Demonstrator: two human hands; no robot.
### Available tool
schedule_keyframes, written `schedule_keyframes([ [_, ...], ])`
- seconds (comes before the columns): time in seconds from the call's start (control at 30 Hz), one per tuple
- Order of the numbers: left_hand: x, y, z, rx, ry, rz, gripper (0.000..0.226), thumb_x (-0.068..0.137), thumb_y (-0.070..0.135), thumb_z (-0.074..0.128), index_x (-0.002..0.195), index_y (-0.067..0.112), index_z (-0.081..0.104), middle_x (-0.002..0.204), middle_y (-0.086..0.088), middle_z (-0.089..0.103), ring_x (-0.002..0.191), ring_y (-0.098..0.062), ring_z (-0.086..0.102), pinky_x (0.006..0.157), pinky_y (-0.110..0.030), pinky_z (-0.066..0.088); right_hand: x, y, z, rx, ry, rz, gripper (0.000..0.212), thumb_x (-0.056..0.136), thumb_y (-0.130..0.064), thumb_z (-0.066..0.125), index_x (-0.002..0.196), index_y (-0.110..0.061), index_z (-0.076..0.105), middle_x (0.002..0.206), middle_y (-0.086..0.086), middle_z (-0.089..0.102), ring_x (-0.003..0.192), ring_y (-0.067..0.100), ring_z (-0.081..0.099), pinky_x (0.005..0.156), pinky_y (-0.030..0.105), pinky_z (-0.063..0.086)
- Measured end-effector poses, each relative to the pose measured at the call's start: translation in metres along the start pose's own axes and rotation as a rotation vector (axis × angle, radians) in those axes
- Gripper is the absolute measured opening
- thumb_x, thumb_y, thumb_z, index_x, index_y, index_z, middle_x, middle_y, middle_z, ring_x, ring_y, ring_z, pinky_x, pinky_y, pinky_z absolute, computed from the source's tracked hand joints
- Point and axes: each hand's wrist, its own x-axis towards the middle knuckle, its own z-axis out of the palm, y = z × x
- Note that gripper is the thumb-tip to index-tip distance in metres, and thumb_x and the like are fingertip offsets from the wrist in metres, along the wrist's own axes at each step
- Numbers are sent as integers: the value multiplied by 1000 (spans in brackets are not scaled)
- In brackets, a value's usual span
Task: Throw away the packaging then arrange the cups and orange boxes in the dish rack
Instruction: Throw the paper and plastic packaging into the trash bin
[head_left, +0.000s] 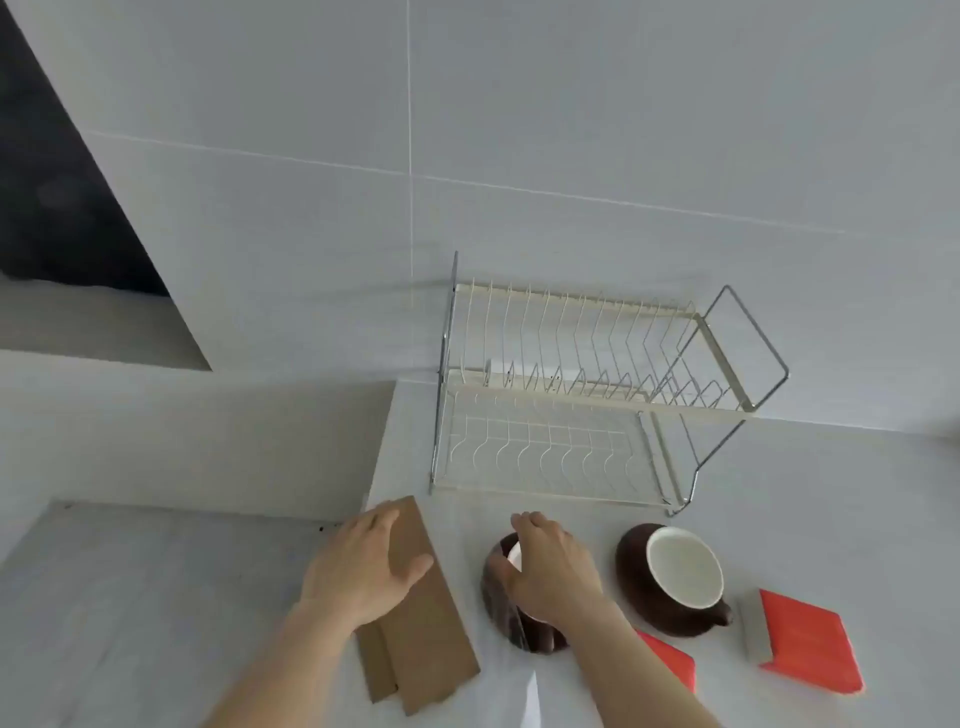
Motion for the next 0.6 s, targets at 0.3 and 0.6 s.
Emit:
schedule_keyframes([
  [0.3, 7, -74, 22, -127, -54, -172, 96, 82, 76, 44, 155, 20, 17, 157, 0, 32, 142, -23, 34, 112, -41, 37, 31, -54, 44, -97, -27, 60, 41, 93, -43, 53, 123, -15, 55, 122, 4, 60, 122, 26, 50, 106, 34, 37],
  [0.6, 4, -100, 66, -324, -309, -429, 105, 76, 78, 51, 155, 16, 18, 156, -3, 35, 137, -25, 43, 105, -43, 45, 39, -91, 77, 196, -98, 64, 34, 90, -18, 48, 119, -24, 64, 107, -1, 67, 103, 23, 62, 91, 34, 49],
])
